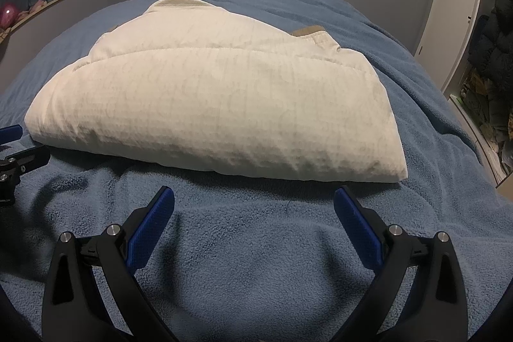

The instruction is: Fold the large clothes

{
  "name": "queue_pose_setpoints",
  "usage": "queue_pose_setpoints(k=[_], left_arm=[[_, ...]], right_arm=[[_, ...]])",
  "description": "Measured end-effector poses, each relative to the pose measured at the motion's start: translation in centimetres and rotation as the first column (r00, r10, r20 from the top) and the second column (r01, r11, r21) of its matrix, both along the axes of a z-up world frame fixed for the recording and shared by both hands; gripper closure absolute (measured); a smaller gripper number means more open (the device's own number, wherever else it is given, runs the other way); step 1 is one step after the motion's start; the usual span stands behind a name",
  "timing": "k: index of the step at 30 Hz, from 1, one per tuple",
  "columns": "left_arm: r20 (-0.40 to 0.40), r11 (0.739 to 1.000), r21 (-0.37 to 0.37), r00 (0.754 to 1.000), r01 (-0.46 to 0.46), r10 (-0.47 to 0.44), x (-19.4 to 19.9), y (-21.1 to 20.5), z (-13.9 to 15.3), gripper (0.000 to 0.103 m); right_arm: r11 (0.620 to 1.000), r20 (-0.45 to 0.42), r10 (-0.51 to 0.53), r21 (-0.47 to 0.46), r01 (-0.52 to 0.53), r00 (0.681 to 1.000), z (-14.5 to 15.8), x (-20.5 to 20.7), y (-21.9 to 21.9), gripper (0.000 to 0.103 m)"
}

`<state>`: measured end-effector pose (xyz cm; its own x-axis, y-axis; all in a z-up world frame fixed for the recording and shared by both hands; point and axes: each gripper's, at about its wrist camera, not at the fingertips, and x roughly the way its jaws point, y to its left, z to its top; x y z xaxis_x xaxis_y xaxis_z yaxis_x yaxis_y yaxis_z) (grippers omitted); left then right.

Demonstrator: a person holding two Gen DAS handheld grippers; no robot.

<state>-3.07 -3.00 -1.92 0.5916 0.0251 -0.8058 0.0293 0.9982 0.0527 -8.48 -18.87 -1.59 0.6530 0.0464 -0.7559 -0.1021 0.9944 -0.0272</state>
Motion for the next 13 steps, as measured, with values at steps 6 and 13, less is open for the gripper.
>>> queue_pose_setpoints(k=[6, 13], left_arm=[[-0.019, 1.0, -0.004, 1.0, 0.013, -0.013, 0.1, -0.12, -0.26, 0.007], [-0.025, 1.0, 0.001, 1.0, 0.016, -0.016, 0.13, -0.32, -0.2, 0.007]], right_arm=[[1.0, -0.002, 0.0, 0.0, 0.0, 1.0, -0.01, 0.04, 0.07, 0.008], [1.0, -0.007, 0.003, -0.001, -0.003, 1.0, -0.22, -0.2, 0.07, 0.008]])
